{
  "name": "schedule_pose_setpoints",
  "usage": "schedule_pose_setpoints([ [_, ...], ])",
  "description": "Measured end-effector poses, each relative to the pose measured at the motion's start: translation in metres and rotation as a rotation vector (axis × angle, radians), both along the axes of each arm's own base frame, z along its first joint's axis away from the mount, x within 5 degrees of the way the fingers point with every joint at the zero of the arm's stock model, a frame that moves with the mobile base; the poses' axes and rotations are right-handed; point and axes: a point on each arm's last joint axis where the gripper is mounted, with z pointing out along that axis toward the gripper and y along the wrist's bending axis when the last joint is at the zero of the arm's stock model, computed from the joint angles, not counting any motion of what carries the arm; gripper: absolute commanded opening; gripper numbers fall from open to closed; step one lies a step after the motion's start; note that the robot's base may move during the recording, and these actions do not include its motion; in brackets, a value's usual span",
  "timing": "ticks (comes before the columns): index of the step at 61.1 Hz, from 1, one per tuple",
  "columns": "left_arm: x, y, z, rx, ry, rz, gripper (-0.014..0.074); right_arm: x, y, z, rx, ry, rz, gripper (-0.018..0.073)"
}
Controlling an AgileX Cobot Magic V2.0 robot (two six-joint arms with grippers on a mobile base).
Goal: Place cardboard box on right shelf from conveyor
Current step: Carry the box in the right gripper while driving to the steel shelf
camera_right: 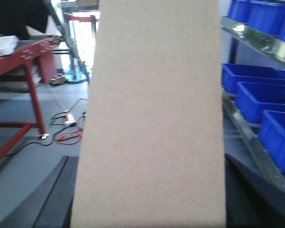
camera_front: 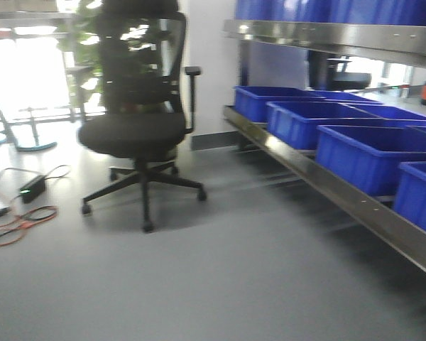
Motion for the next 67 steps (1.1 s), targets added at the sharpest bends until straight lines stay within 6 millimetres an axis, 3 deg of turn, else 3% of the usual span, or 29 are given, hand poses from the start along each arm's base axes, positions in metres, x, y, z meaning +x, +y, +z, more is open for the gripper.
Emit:
schedule_pose_setpoints([
  [67,0.0000,0.0000,0.0000,0.000,0.000,0.000,-0.0116,0.0000,0.0000,0.0000,0.000,0.000,0.000,0.0246],
])
